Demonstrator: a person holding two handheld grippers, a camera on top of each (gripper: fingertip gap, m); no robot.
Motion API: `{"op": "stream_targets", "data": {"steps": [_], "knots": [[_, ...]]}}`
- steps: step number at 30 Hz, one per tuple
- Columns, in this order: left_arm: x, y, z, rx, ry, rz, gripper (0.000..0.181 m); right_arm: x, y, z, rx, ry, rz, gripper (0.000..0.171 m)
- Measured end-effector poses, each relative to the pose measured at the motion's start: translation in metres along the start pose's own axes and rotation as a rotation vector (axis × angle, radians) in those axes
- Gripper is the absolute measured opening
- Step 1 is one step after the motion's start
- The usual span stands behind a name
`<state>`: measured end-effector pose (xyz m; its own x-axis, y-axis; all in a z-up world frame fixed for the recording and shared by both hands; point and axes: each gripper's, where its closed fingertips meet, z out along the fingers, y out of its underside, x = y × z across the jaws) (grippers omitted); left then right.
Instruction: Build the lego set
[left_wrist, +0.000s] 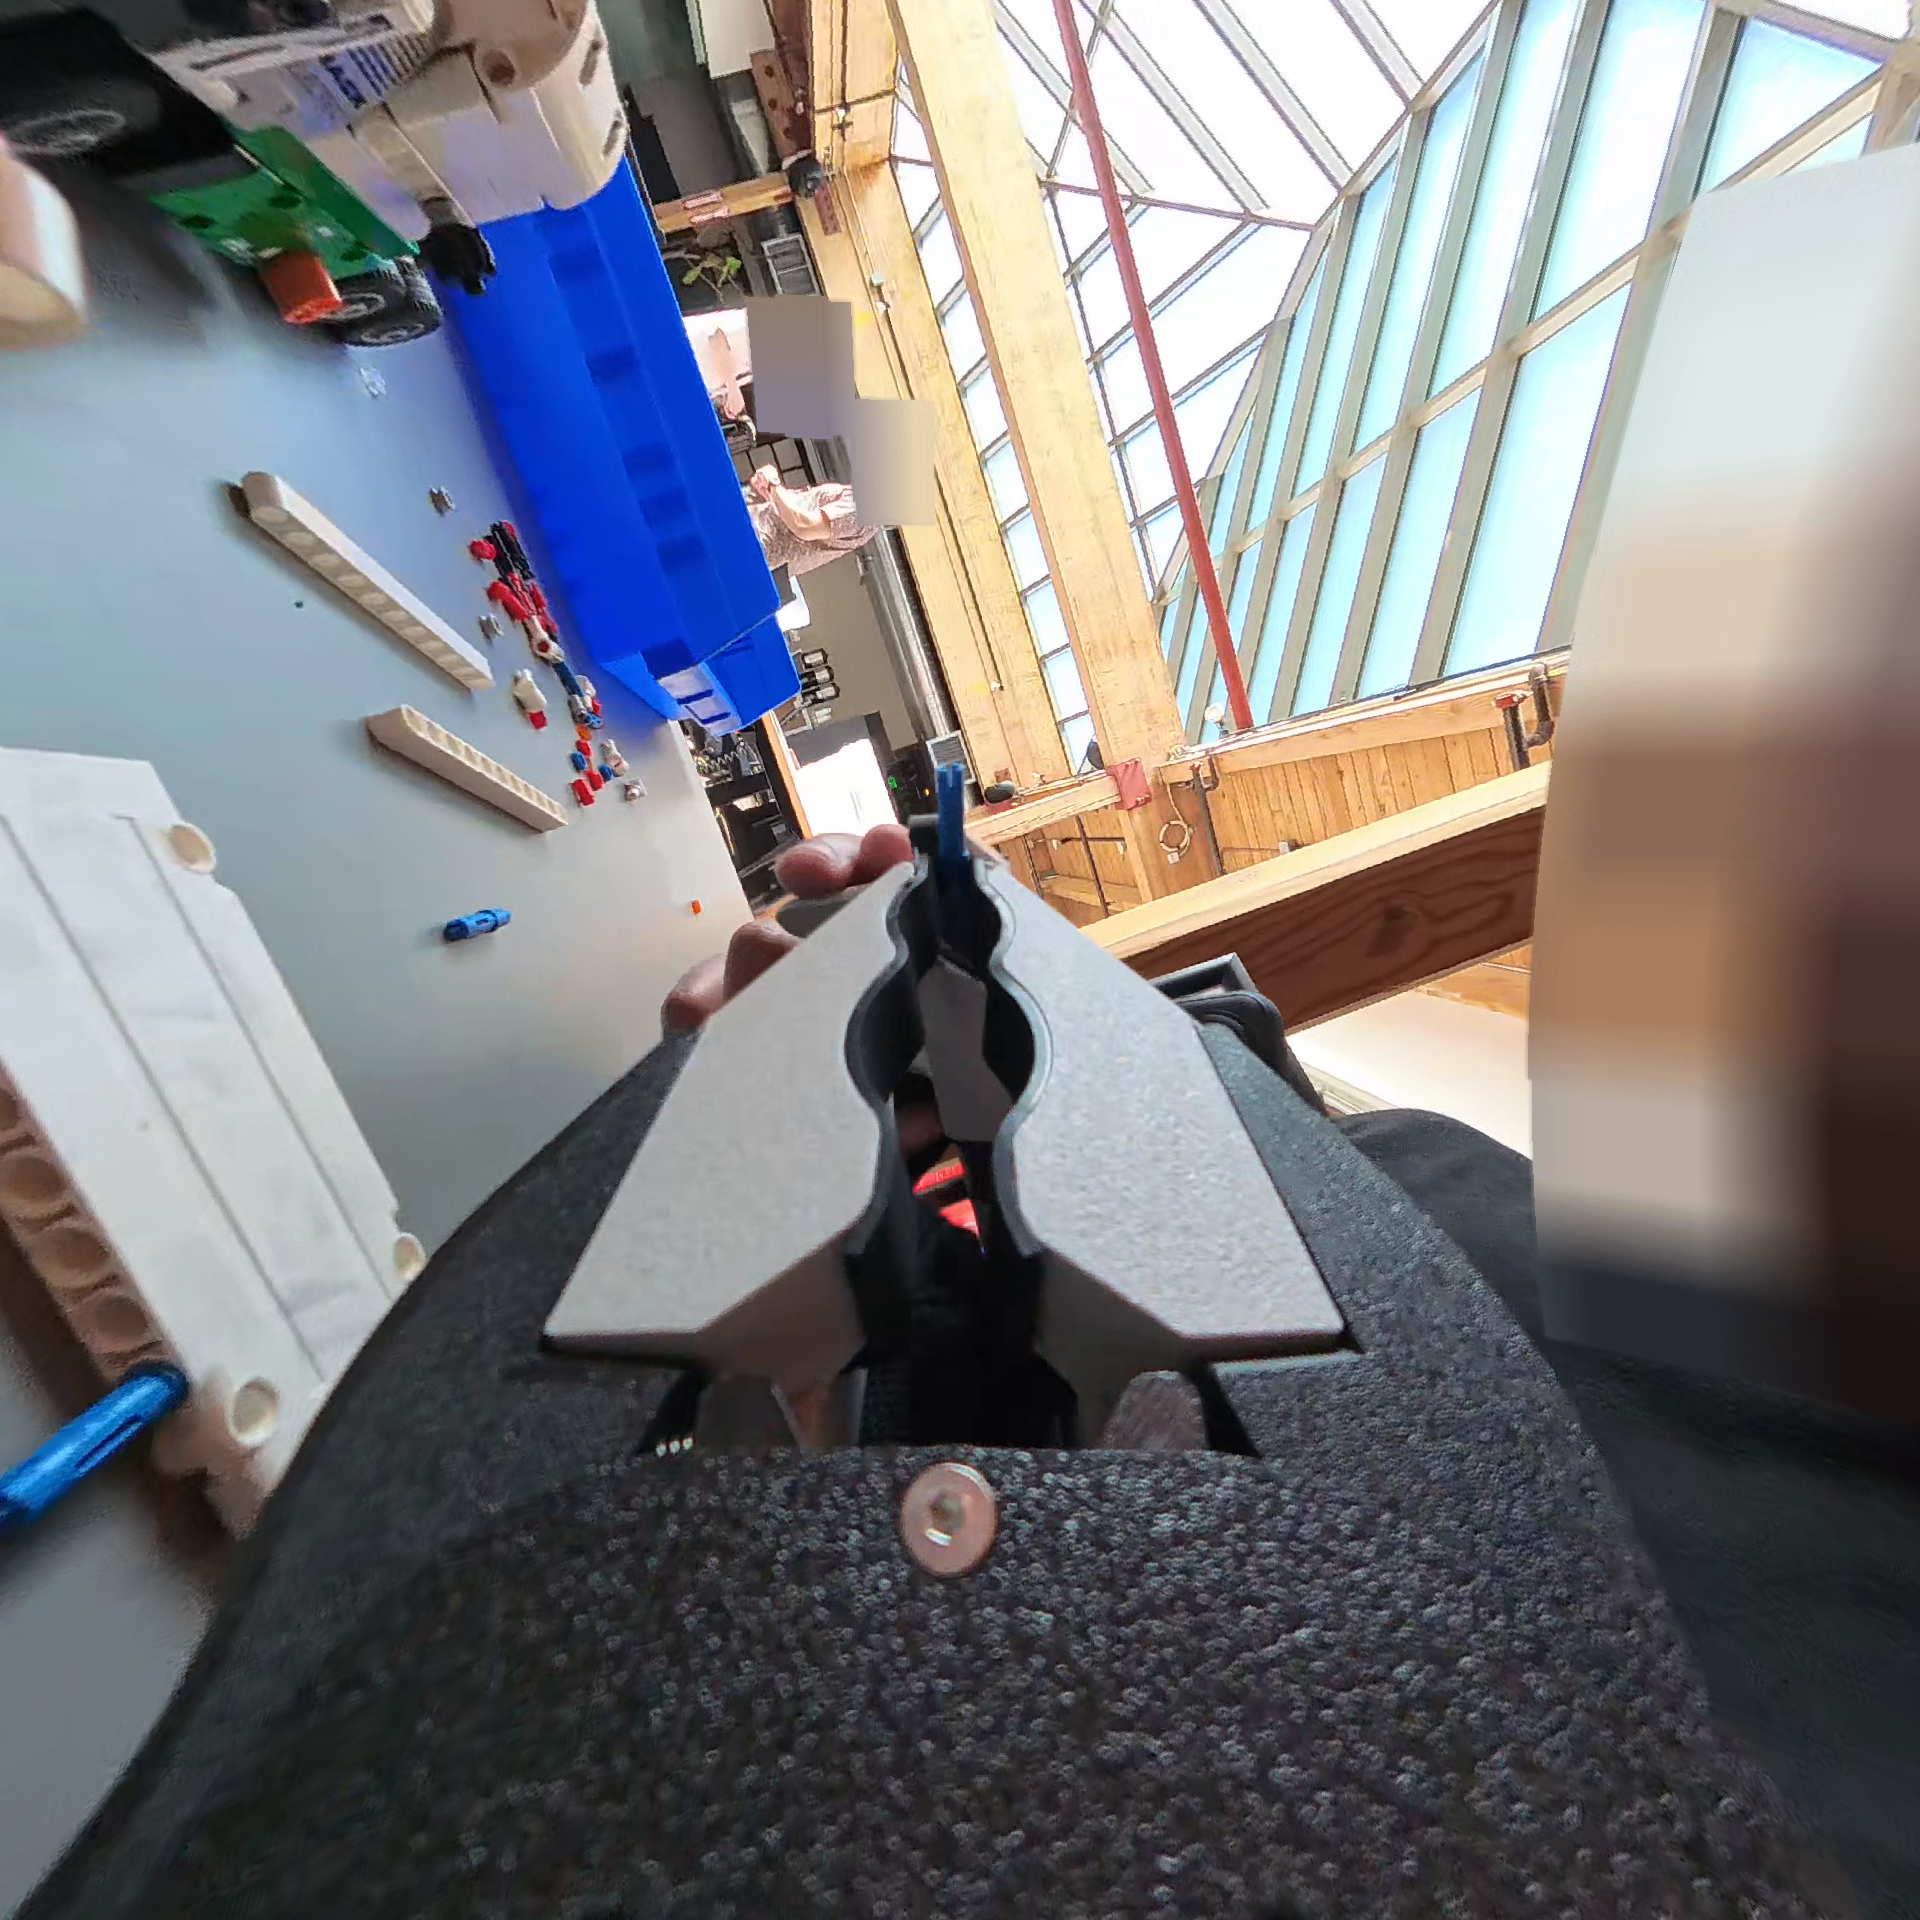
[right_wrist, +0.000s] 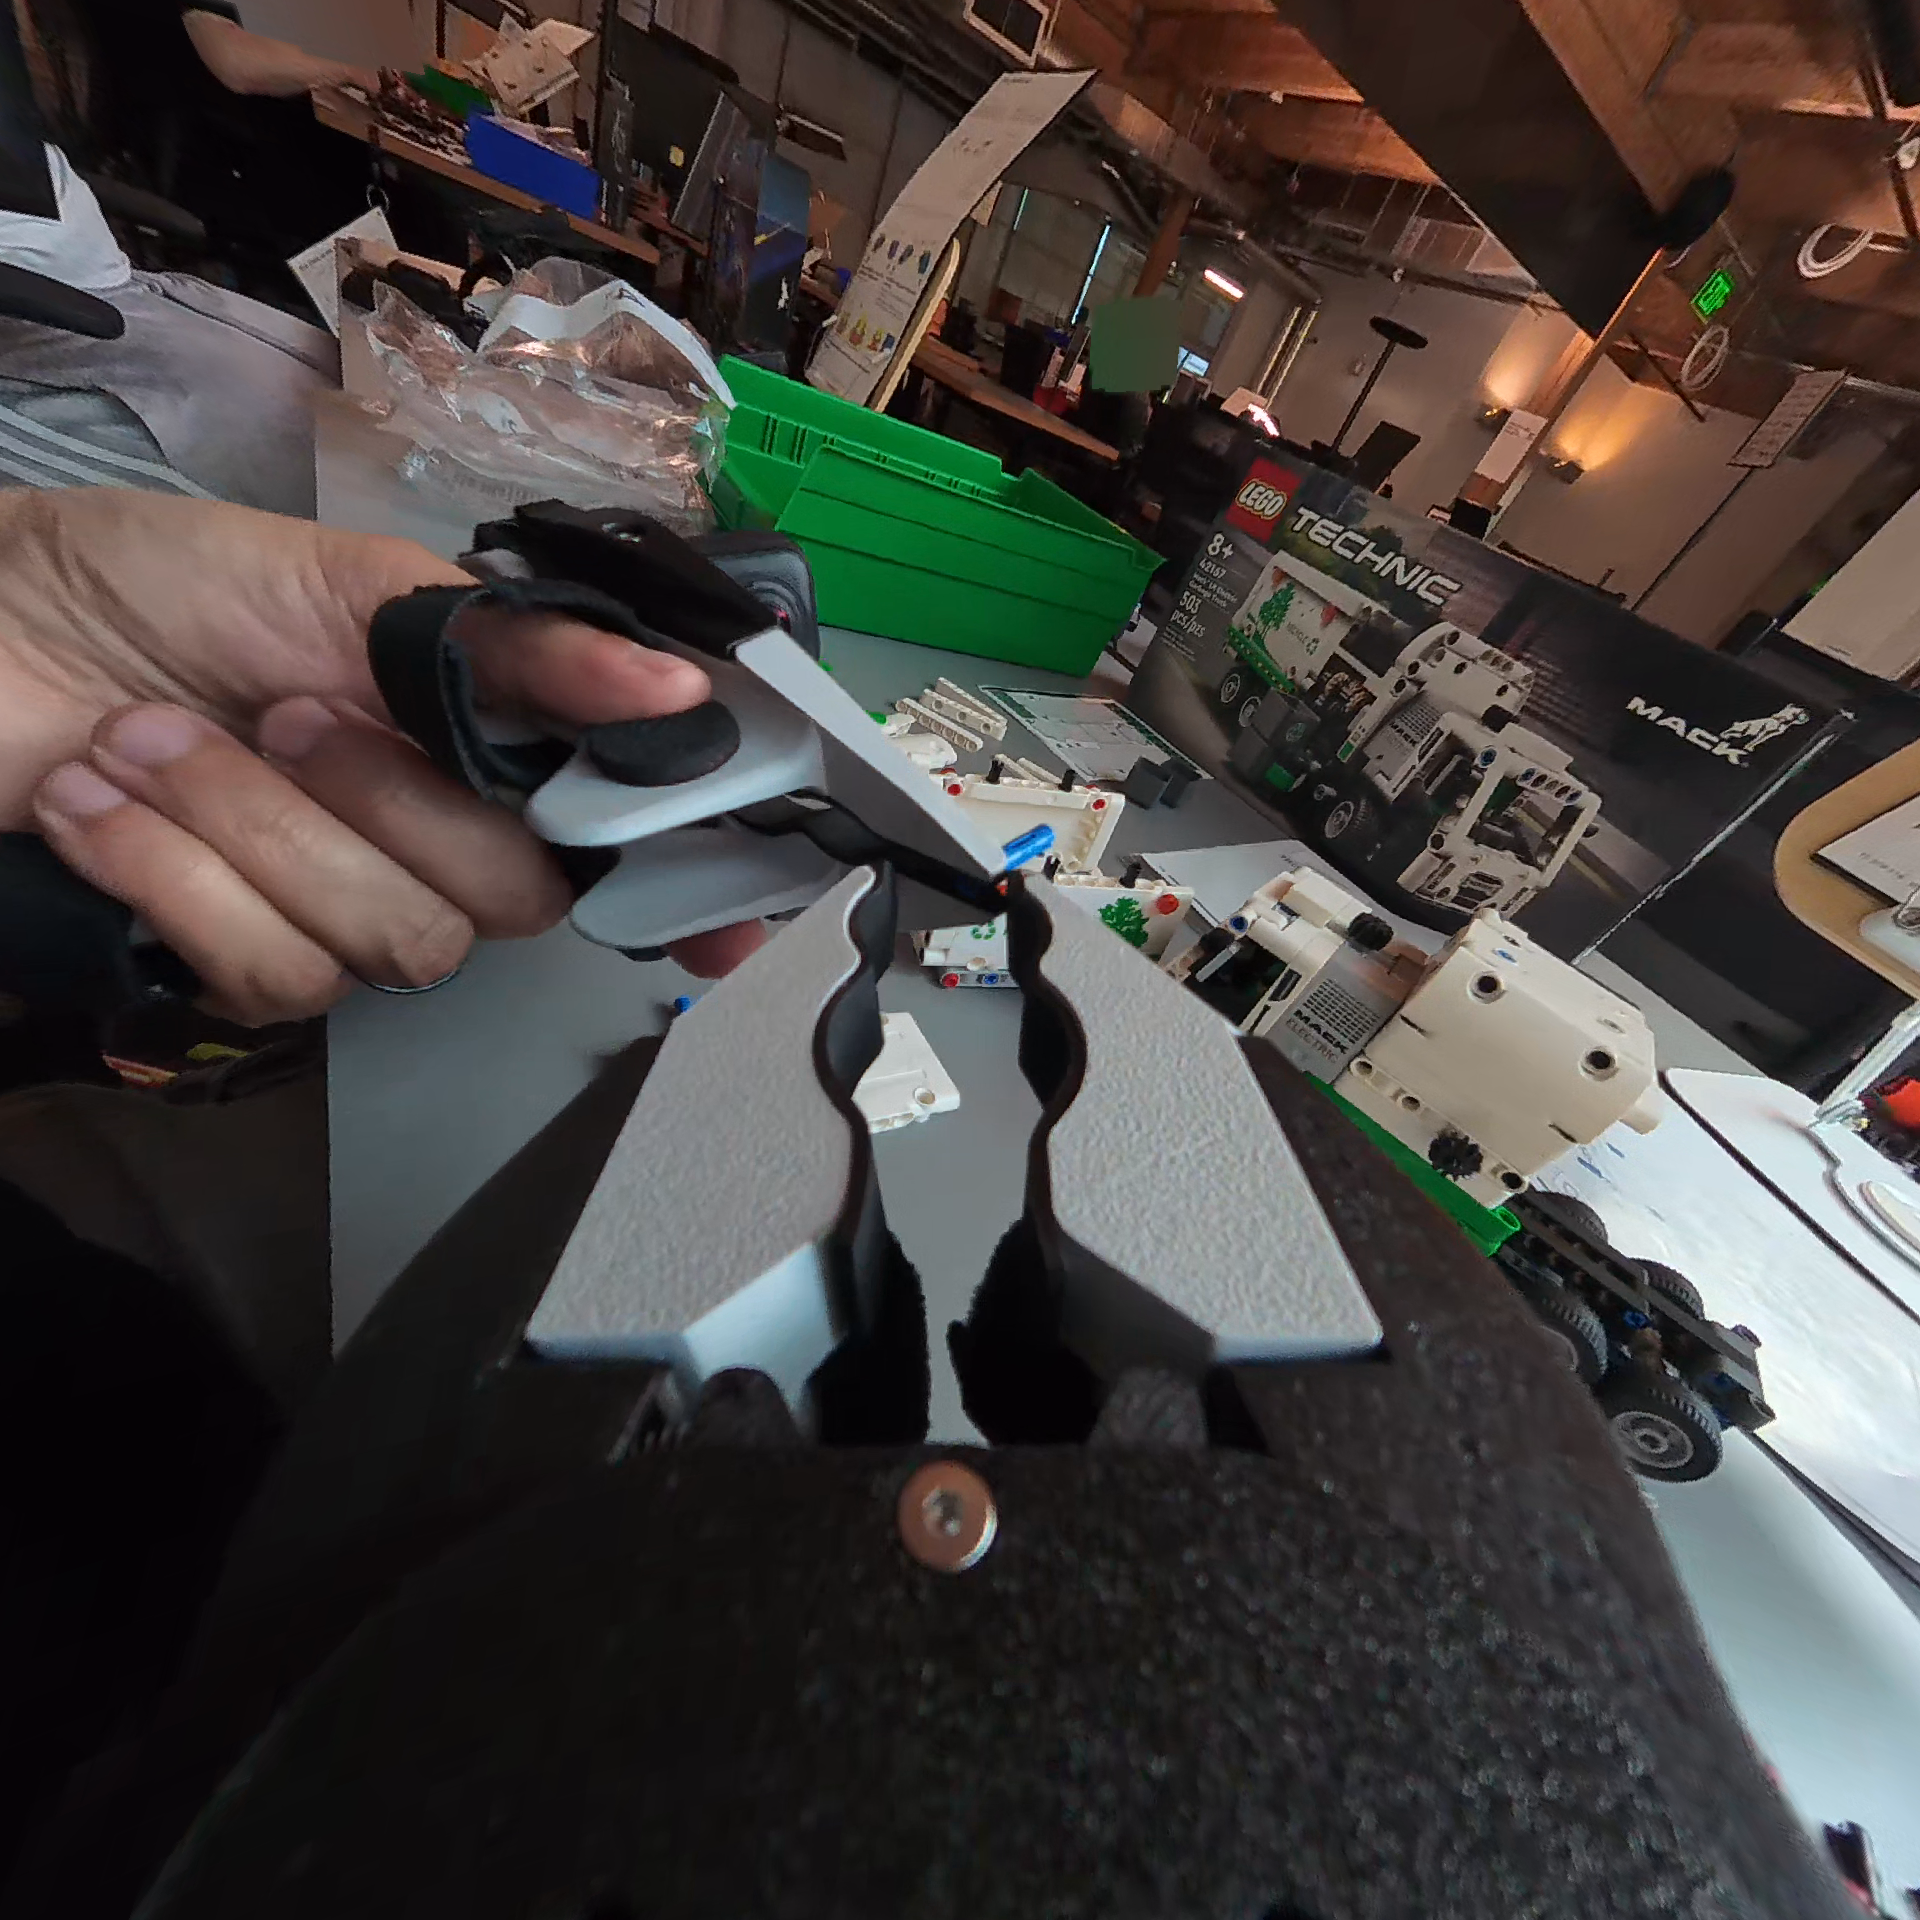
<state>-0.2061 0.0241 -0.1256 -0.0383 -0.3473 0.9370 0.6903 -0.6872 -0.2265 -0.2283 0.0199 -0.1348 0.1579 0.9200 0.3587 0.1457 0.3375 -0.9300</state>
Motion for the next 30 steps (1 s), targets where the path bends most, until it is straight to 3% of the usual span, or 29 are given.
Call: {"op": "stream_targets", "data": {"steps": [11,13,19,26,30], "knots": [[-0.002,0.013,-0.01,-0.128,-0.029,-0.038,0.002,-0.014,-0.004,-0.002,0.035,-0.067,-0.041,0.023],[-0.003,0.013,-0.013,-0.14,-0.036,-0.033,0.002,-0.017,-0.001,0.0,0.024,-0.096,-0.009,0.015],[-0.004,0.027,-0.018,-0.271,-0.052,0.03,0.002,-0.03,-0.001,-0.007,0.033,-0.264,0.098,0.01],[-0.011,0.031,-0.025,-0.35,-0.108,0.097,0.004,-0.037,0.005,-0.006,0.009,-0.326,0.117,0.007],[-0.017,0.028,-0.027,-0.339,-0.131,0.095,0.022,-0.037,0.004,-0.005,0.012,-0.344,0.163,0.006]]}}
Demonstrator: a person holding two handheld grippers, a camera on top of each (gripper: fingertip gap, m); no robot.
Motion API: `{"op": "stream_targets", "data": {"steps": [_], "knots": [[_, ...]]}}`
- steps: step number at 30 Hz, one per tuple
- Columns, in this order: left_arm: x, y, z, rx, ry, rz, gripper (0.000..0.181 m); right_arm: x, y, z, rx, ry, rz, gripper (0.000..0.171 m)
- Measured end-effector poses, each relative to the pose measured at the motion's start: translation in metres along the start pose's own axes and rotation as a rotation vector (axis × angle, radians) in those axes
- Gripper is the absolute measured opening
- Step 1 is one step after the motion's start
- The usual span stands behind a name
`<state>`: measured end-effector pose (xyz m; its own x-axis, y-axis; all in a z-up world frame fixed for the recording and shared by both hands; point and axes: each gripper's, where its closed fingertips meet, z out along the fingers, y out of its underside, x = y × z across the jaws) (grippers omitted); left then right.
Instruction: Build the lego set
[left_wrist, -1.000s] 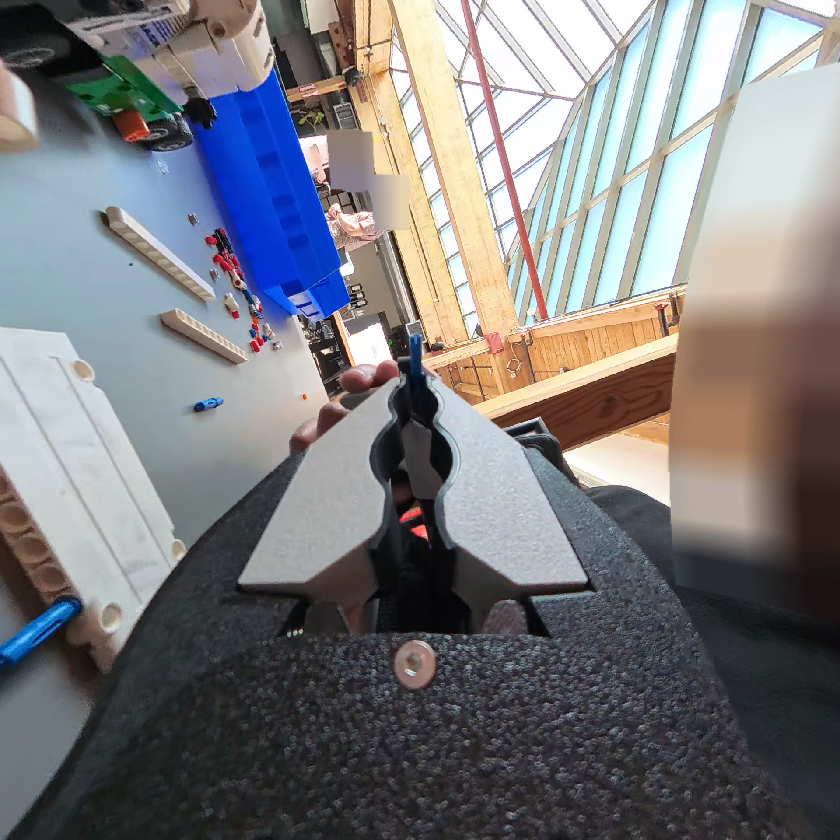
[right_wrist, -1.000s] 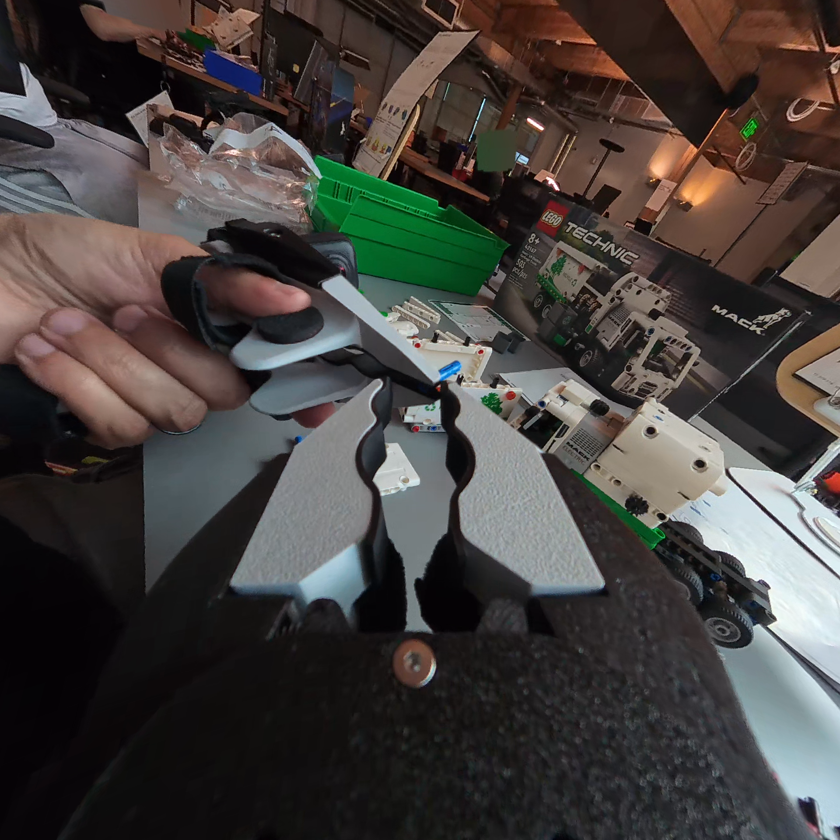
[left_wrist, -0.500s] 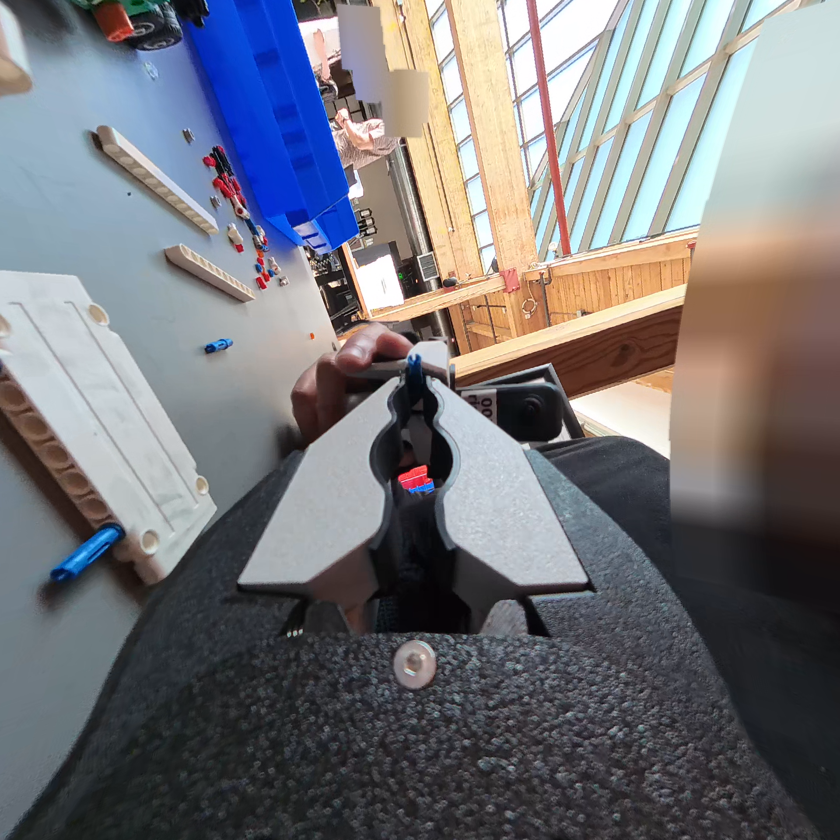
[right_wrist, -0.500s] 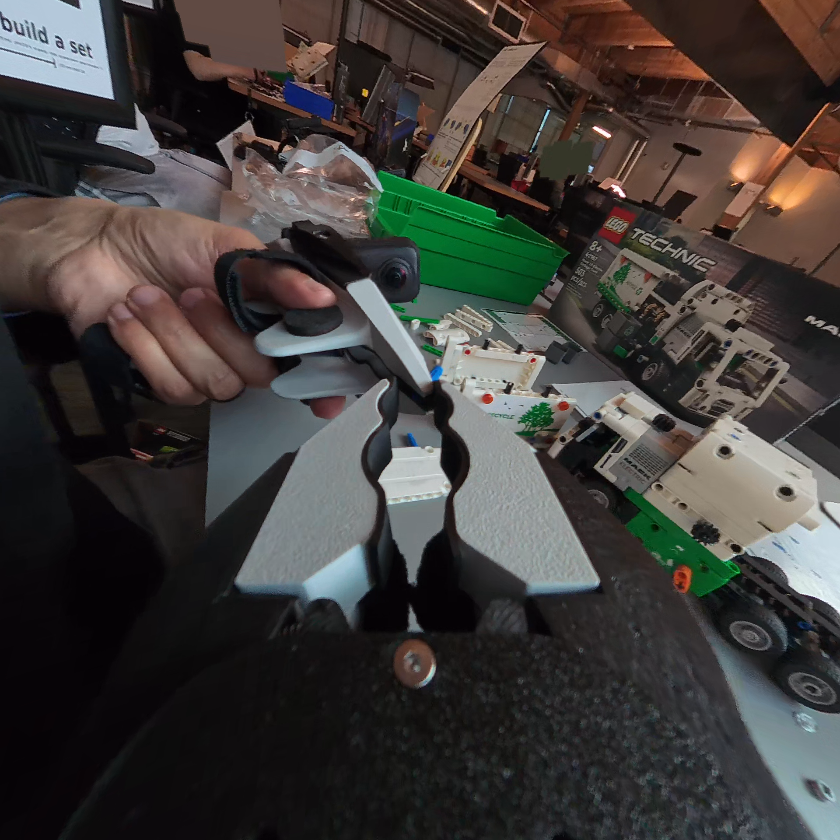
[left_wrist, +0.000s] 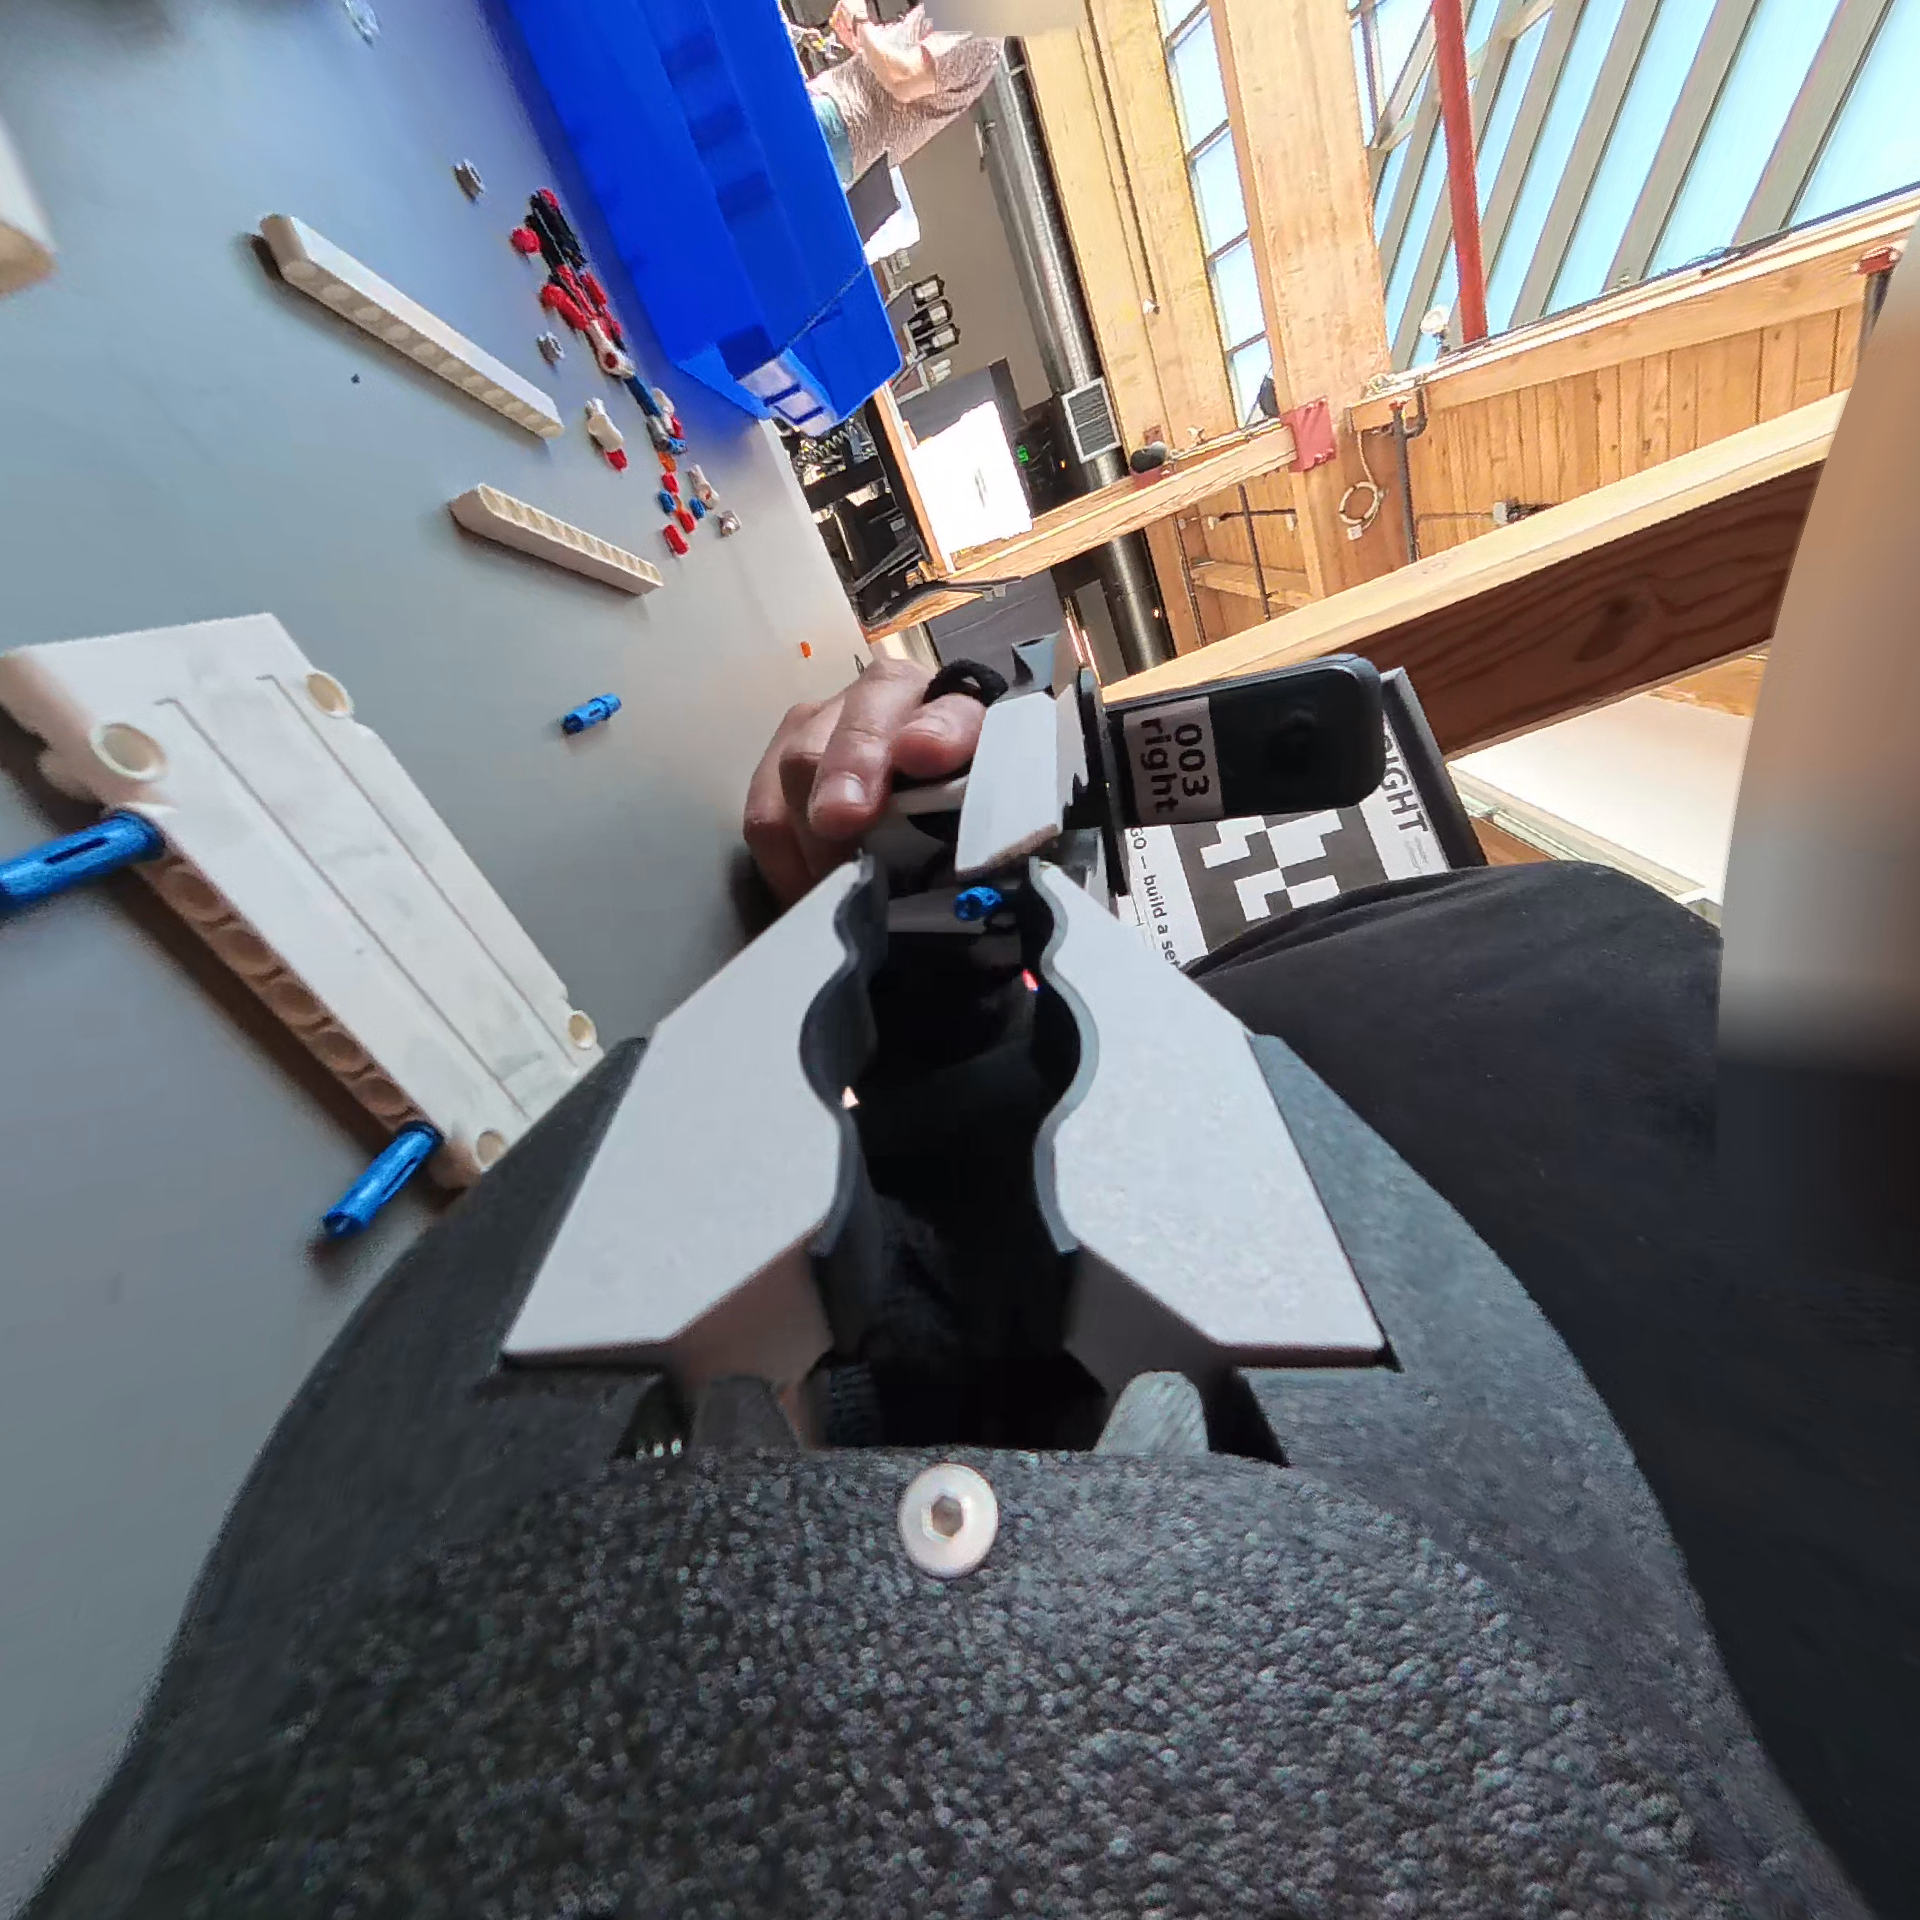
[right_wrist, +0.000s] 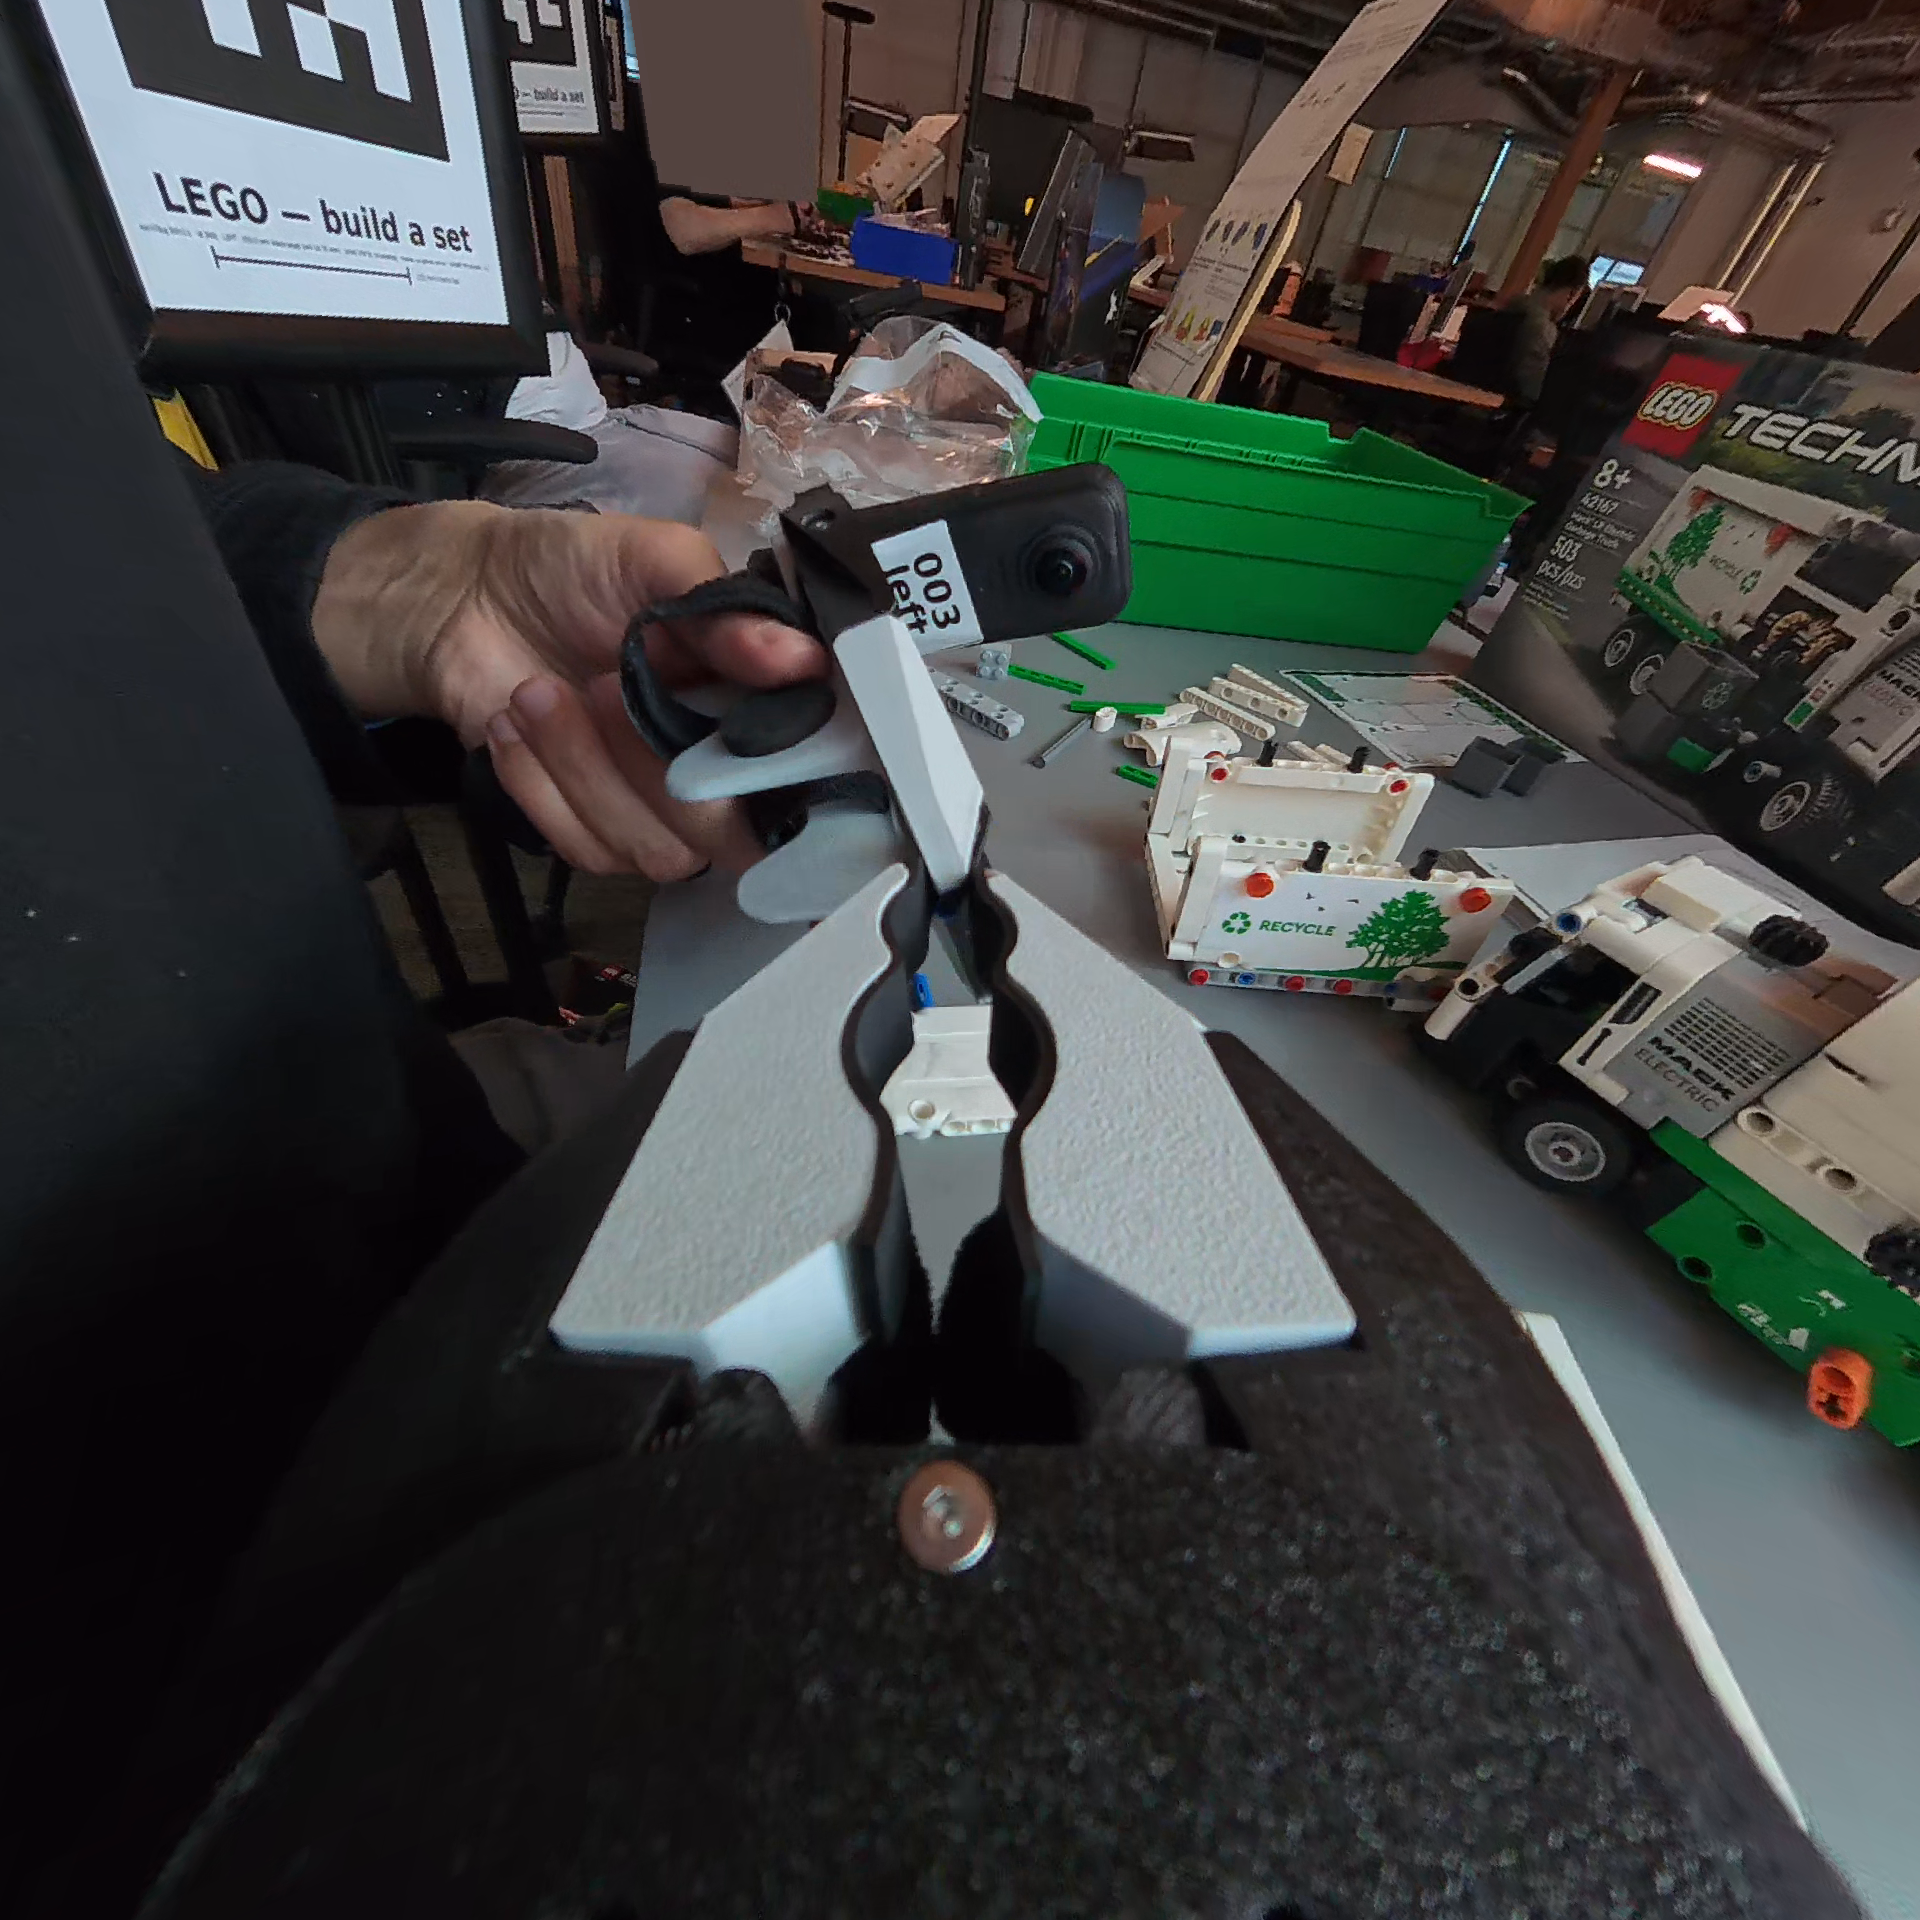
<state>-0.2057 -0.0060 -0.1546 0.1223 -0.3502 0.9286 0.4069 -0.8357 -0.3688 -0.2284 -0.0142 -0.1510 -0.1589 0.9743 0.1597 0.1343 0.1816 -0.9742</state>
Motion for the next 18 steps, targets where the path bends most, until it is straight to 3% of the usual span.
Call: {"op": "stream_targets", "data": {"steps": [4,9,13,18], "knots": [[-0.004,-0.003,-0.002,0.012,-0.005,-0.034,0.018,0.004,0.005,0.003,-0.043,0.025,0.01,0.006],[-0.023,-0.013,-0.007,0.043,-0.096,-0.021,0.018,0.022,0.034,0.005,-0.225,0.108,0.02,0.004],[-0.041,-0.027,-0.014,0.046,-0.271,0.132,0.013,0.031,0.053,-0.001,-0.336,0.129,0.039,0.004],[-0.047,-0.027,-0.018,-0.033,-0.36,0.285,0.014,0.029,0.048,-0.003,-0.307,0.11,0.041,0.004]]}}
